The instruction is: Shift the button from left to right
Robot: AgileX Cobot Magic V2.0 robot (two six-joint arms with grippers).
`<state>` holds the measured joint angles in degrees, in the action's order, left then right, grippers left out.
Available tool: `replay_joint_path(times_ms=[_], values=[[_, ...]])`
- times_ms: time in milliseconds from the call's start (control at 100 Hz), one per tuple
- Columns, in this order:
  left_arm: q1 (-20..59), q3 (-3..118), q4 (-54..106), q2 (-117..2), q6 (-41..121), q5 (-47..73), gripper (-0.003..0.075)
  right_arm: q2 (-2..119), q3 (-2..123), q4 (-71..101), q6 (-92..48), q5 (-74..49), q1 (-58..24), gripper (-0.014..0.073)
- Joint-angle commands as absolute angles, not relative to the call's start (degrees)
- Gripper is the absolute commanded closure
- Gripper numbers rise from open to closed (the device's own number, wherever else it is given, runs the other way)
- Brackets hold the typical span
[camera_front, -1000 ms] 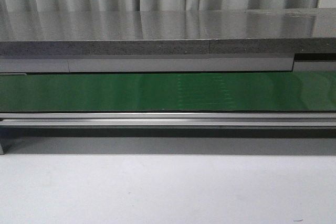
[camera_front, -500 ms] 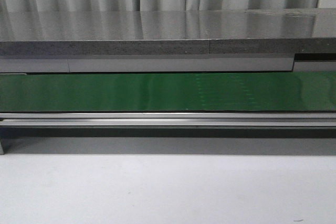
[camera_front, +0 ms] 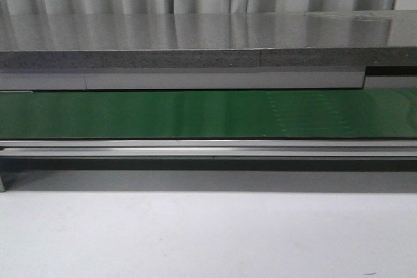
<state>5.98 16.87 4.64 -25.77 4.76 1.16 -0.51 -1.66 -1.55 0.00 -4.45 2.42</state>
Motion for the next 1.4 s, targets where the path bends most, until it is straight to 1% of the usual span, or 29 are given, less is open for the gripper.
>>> replay_joint_path(times_ms=[0,390,570,1120,1210,1280,1390], values=[[6.46,18.49,5.05,-25.96,4.72,-3.75,0.0715,-1.48,-1.7,-2.13,0.0,0.39,2.47,0.0661],[6.46,18.36,5.05,-25.96,4.72,-3.75,0.0715,-1.48,-1.7,-2.13,0.0,0.39,2.47,0.0661],[6.46,16.67,1.44,-24.65,4.72,-3.79,0.0715,-1.48,-1.7,-2.13,0.0,0.39,2.47,0.0661],[6.46,-0.78,1.44,-2.2,4.72,-3.79,0.0715,-1.48,-1.7,-2.13,0.0,0.39,2.47,0.0661],[6.46,-2.24,1.44,0.61,4.72,-3.89,0.0715,-1.48,-1.7,-2.13,0.0,0.39,2.47,0.0661],[6.46,-2.24,1.44,2.45,4.72,-1.65,0.0715,-1.48,-1.7,-2.13,0.0,0.39,2.47,0.0661],[6.46,-2.24,1.21,2.32,4.72,-2.08,0.0715,-1.48,-1.7,-2.13,0.0,0.39,2.47,0.0661]])
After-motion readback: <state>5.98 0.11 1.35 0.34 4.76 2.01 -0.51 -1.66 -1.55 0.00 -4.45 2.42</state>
